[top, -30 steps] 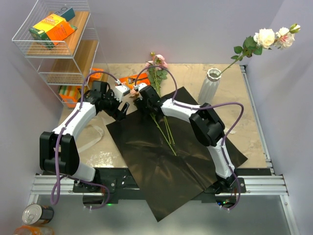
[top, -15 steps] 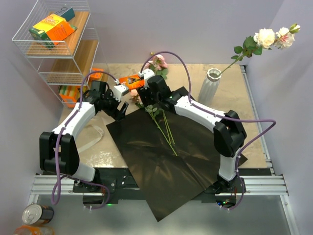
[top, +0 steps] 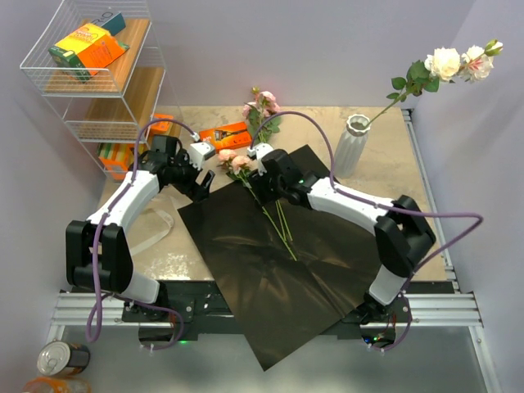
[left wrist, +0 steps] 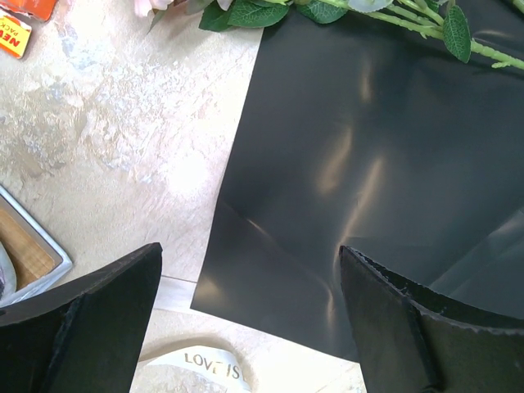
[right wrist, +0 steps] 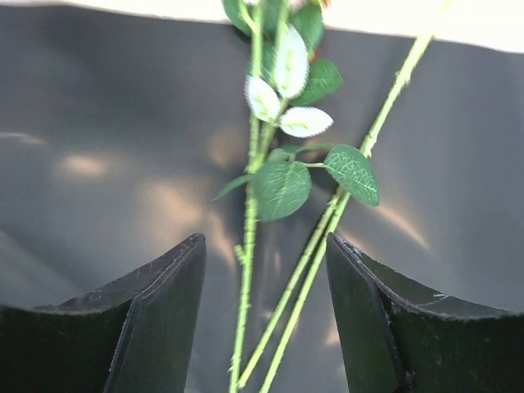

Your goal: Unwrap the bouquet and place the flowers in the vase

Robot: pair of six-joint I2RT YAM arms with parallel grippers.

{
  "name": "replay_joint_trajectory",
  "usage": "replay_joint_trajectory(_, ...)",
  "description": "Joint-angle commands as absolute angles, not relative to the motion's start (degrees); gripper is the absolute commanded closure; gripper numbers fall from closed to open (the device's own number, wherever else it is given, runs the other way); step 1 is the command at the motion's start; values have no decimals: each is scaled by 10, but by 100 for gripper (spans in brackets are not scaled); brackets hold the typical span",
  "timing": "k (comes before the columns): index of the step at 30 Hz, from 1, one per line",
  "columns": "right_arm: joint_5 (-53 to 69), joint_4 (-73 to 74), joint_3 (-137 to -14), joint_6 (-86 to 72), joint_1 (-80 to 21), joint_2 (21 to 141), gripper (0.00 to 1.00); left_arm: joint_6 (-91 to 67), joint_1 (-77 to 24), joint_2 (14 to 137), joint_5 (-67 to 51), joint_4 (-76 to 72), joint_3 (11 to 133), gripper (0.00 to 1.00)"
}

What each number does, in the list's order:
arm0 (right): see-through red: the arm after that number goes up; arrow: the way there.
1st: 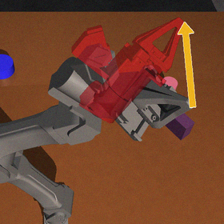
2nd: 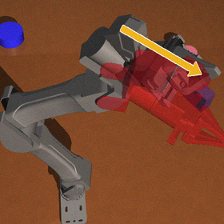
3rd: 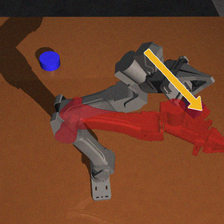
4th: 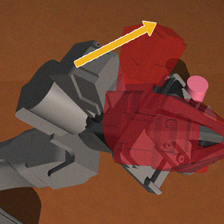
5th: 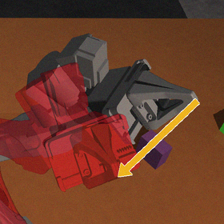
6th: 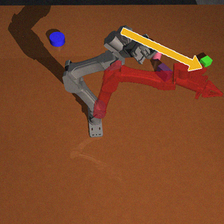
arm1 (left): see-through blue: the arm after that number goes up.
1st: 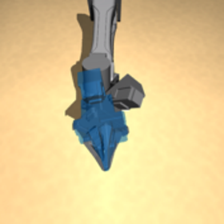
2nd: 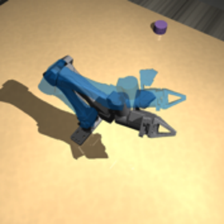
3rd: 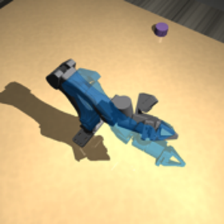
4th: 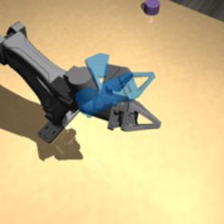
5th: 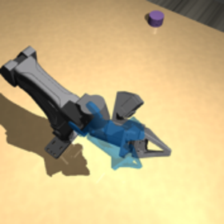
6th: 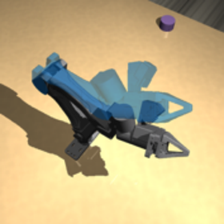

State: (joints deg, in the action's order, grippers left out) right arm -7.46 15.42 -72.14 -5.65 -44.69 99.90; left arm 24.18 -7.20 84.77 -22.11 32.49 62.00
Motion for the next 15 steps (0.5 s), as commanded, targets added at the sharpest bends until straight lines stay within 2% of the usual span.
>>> replay_joint_trajectory(1, -22, 110, -692, -70, -450, 941, 37, 253, -67, 837, -236, 326, 635, 7)
replay_joint_trajectory(5, -2, 109, -688, -69, -450, 963, 41, 254, -66, 836, -236, 327, 635, 7)
replay_joint_trajectory(15, 18, 95, -703, -74, -452, 1021, 41, 260, -62, 838, -234, 334, 642, 7)
